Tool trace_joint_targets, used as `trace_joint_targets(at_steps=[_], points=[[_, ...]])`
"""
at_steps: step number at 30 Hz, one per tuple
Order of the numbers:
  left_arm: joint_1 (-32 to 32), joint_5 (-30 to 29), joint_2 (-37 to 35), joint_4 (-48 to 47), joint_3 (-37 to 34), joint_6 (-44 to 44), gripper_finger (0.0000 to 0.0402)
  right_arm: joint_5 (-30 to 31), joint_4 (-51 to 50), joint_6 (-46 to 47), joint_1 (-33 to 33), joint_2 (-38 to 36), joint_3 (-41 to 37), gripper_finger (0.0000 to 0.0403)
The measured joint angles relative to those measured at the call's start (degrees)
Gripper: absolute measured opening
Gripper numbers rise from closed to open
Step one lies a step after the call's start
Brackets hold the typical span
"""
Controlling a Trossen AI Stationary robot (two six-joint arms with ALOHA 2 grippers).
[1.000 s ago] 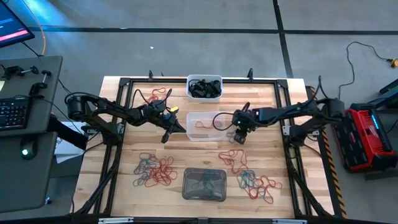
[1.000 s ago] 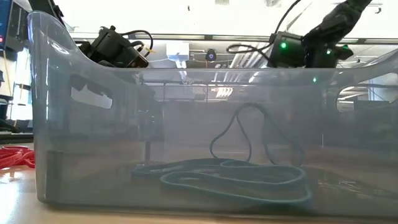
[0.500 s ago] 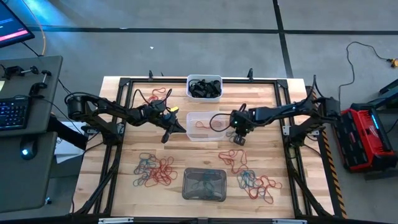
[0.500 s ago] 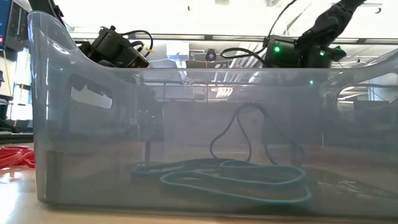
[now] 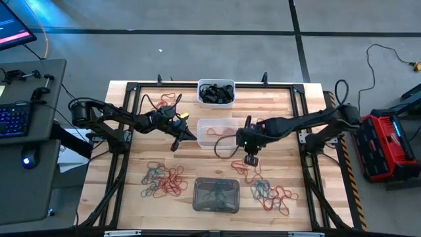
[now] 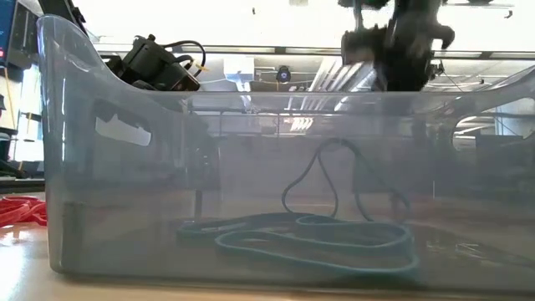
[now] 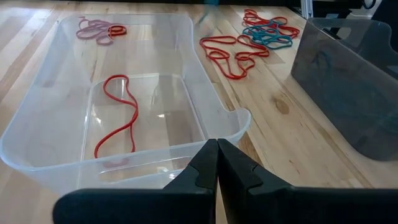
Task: Sort rubber bands into baskets
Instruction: Put the blue rubber band into the black bin
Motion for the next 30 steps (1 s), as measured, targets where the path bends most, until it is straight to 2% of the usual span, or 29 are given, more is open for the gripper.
trace_joint_targets(at_steps=[6,15,22,30], points=[[0.0,0.0,0.0,0.0,0.0,0.02,0.0,2.31,1.41,2.24,7.92,-0.02,7.15,0.0],[0.0,0.0,0.0,0.02,0.0,0.04,0.0,4.57,17.68,2.08,16.68,1.71,8.46,0.0],[-0.27,0.02,0.01,0.21,0.0,0.36,0.0,3.62,23.64,3.12,19.28,8.28,8.46,0.0],[-1.14,0.02,0.02,0.17,0.0,1.22,0.0,2.83,24.69,8.06,19.27,13.38,8.46,0.0]])
